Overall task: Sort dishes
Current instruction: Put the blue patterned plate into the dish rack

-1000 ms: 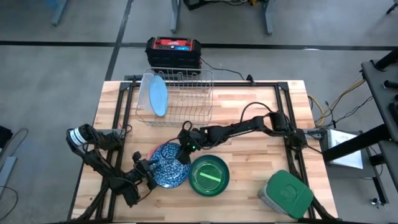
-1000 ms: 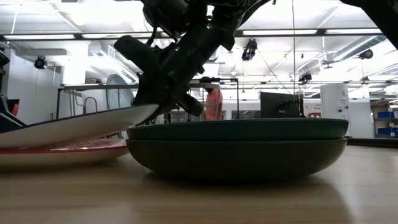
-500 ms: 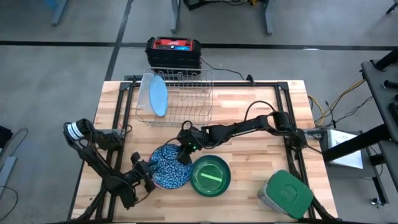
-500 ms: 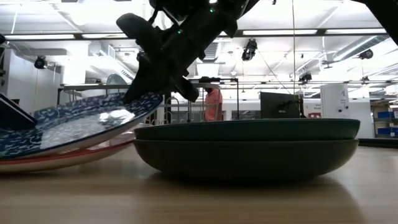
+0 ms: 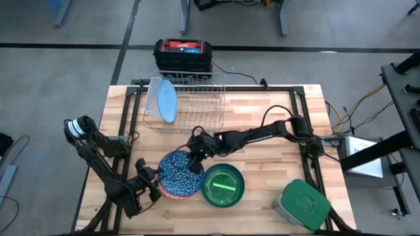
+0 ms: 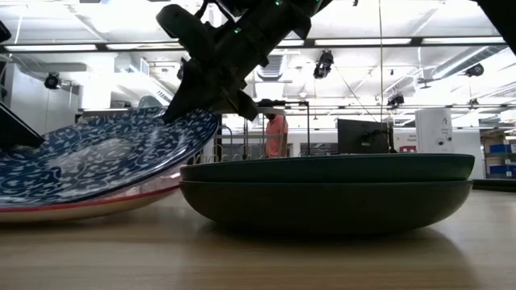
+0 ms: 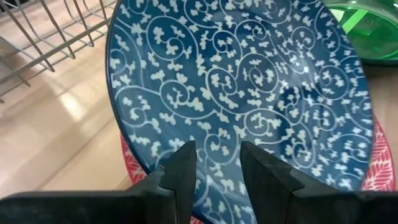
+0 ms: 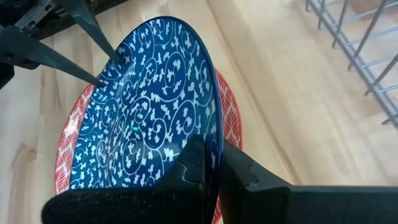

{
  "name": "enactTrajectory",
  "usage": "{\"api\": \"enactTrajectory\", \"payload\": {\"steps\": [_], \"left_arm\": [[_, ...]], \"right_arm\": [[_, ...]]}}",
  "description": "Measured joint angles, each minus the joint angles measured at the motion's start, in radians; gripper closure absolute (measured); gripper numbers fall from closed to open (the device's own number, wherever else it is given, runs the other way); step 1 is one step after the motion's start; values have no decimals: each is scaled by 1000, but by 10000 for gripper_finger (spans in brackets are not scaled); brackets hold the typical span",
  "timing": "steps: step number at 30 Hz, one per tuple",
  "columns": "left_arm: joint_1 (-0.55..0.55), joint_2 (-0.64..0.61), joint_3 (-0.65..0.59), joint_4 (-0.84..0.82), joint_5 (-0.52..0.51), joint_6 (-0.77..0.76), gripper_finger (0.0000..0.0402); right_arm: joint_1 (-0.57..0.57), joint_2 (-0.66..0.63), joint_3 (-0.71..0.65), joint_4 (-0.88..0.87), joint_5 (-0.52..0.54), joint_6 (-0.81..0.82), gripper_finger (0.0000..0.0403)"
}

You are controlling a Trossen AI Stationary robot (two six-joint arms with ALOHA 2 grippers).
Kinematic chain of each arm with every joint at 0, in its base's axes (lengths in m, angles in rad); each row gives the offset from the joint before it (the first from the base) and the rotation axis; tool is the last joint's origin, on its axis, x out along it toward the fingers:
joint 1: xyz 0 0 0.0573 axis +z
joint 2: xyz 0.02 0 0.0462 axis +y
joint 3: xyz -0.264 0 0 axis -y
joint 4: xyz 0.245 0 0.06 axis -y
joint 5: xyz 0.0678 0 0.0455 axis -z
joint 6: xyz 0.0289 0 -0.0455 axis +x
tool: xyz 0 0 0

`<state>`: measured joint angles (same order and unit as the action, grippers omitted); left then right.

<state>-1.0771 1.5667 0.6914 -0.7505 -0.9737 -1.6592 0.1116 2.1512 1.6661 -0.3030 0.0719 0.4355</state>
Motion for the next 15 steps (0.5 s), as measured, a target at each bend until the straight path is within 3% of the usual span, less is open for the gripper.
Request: {"api": "enactTrajectory", "payload": {"steps": [8,15], "left_arm": [[-1,-25,0,-20,84,-2,286],[-6,-52,8,-43,49,0,286]], "right_arm": [[0,-5,0,1,5,-8,401],[6,-34,-1,-4,38,-65,401]]}}
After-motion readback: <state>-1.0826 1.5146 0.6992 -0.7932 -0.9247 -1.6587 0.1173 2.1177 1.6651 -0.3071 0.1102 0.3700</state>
